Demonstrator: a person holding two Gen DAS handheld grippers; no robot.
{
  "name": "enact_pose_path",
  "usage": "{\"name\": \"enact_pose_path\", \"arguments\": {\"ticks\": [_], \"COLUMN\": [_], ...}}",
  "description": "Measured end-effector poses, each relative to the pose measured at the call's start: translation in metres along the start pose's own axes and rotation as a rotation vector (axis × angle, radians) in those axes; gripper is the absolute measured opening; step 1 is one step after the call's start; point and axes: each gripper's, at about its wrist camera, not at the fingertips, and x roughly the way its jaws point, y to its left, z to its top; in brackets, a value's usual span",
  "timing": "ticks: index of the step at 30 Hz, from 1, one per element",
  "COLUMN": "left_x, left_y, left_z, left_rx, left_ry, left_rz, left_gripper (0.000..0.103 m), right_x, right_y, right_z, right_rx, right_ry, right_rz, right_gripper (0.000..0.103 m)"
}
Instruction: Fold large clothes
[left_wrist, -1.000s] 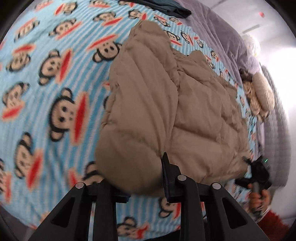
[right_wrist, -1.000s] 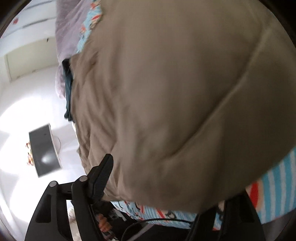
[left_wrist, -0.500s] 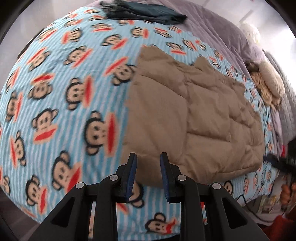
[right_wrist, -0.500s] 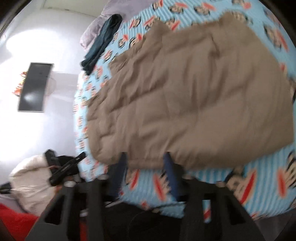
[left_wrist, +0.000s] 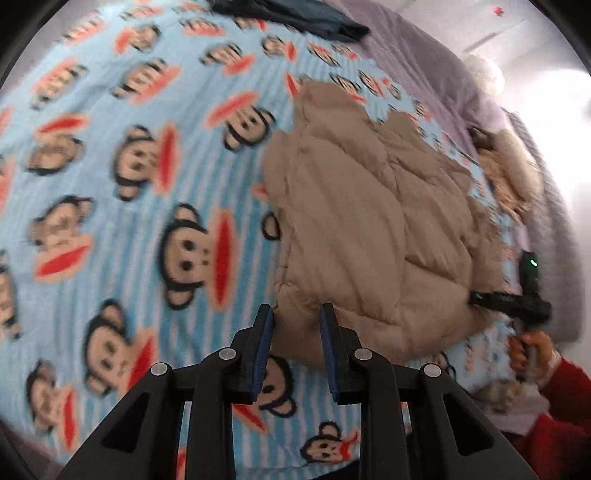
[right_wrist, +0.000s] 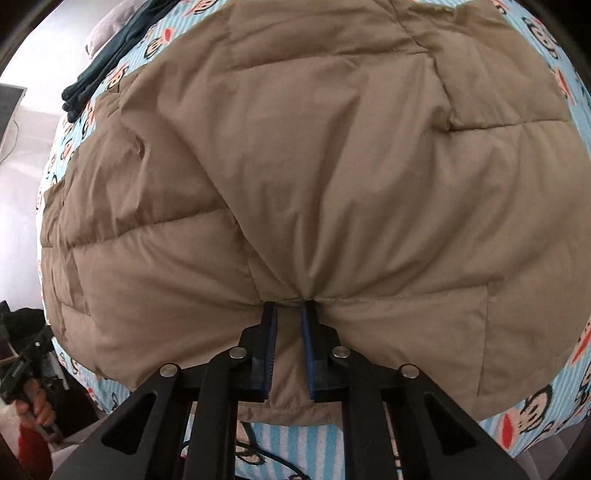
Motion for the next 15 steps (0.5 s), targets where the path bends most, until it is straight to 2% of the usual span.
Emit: {"name": "enact_pose_path", "arguments": {"ticks": [3,8,12,15], "left_x": [0.01,0.02,0.045,0.05], "left_y": [0.013,0.056,0.063,0.048], "left_z": [0.015,0.039,0.04,0.03], "left_rx": [0.045,-0.025,0.001,0.066], "left_ry": [0.018,0.002,0.088,0.159], "left_rz": [-0.078,-0.275,-0.331,-0.452], "left_gripper": [0.027,0.027,0.027,0.027], "right_x": [0.0,0.011,0.016,0.023], "right_y": [0.0,0.017,0.023,0.036], "right_z": [0.006,0.011,0.016,0.025], "right_rx": [0.006,-0.008,-0.014,-0.005], "right_ry": [0.02,0.039,0.052,0.06], "right_rz": [-0.016,-0.072,-0.106,-0.124], "right_gripper": [0.013,0.013,0.013,0.013]}}
